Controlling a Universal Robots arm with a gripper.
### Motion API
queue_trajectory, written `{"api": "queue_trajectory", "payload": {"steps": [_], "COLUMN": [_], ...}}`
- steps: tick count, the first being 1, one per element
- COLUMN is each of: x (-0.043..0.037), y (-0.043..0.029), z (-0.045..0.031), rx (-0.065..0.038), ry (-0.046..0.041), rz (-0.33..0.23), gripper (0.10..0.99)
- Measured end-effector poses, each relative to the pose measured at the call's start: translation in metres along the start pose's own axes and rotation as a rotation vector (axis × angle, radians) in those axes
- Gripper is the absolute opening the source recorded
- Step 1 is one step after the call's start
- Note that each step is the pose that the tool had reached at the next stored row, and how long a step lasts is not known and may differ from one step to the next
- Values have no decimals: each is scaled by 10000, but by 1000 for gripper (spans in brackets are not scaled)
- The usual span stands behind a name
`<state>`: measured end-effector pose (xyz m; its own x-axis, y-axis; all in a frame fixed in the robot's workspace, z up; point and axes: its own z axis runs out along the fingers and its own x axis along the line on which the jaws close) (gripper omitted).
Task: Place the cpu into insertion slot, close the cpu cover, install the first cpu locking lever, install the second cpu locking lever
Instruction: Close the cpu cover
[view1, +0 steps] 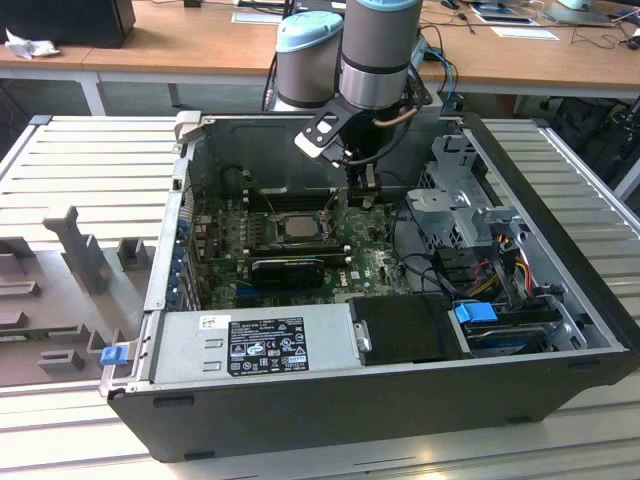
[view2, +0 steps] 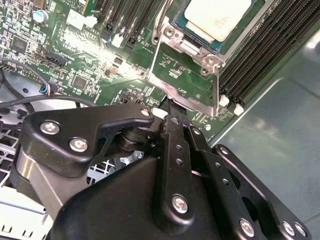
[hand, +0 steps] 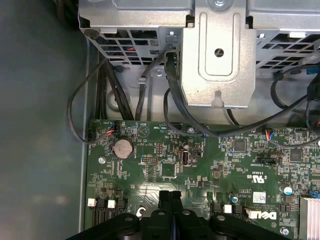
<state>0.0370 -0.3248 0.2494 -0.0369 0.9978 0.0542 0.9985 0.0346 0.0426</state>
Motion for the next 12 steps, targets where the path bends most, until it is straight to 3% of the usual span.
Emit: {"api": "queue_trajectory", "payload": {"steps": [12], "x": [2], "y": [-56], "z": [-2], "rx": [0], "ry": [0], "rz": [0], "gripper": [106]}}
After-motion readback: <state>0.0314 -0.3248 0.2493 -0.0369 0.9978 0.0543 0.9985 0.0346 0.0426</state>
